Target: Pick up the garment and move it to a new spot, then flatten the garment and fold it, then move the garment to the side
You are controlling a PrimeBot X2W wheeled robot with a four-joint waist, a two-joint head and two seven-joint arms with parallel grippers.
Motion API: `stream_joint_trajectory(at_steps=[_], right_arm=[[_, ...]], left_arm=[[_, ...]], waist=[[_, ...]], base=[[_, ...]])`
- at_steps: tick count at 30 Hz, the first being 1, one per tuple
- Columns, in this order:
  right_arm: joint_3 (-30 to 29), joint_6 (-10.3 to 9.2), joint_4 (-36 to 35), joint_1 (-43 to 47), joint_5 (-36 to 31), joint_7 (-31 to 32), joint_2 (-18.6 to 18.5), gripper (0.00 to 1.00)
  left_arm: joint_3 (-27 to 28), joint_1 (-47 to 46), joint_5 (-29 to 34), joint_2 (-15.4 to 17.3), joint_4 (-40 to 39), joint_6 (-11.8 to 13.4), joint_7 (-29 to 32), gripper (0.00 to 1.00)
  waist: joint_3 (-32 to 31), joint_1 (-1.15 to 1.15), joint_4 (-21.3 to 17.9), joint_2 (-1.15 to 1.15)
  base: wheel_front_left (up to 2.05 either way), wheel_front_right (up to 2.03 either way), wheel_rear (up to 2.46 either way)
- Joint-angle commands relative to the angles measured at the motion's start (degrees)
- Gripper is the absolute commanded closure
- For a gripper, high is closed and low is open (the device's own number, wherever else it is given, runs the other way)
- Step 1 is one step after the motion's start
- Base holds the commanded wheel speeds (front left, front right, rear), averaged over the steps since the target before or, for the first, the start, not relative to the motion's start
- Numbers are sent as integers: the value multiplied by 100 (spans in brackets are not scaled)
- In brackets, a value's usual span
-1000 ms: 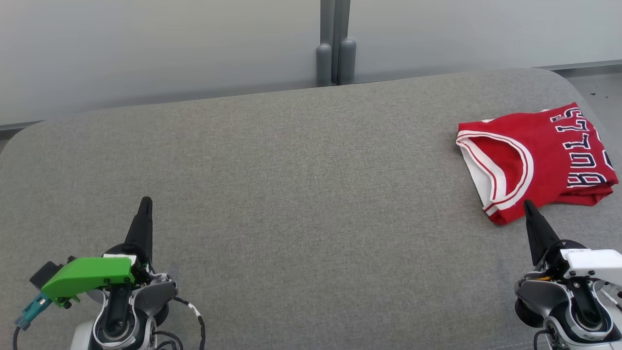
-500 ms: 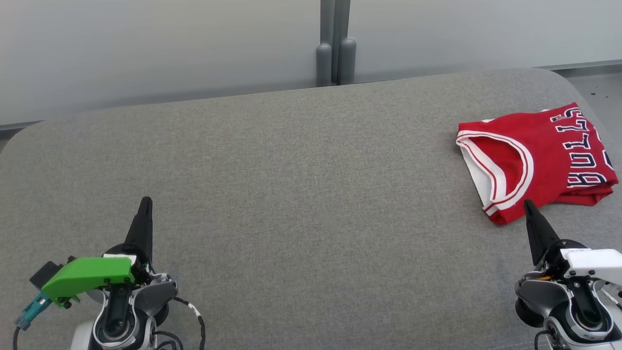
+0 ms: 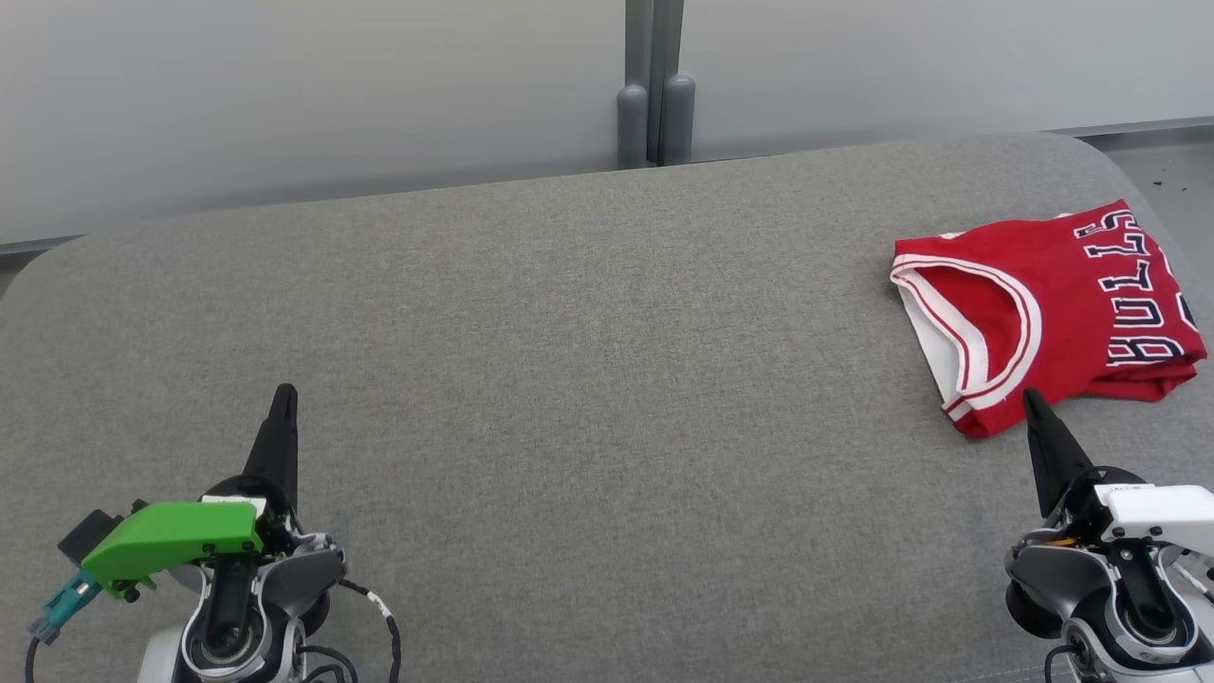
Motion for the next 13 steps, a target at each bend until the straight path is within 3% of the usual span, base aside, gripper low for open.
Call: stream_joint_trajectory(at_steps=[1,13], right_arm=[[26,2,-25,11,36,-36,-49,100],[130,2,-64,12,125,-119,-129,100]], left_arm=[[26,-43,-11,1,-7,-26,1,100],[26,-41,-10,1,-10,-25,1,100]], waist=[[0,0,0,0],[1,0,0,0]], base=[[0,0,0],[0,0,0]])
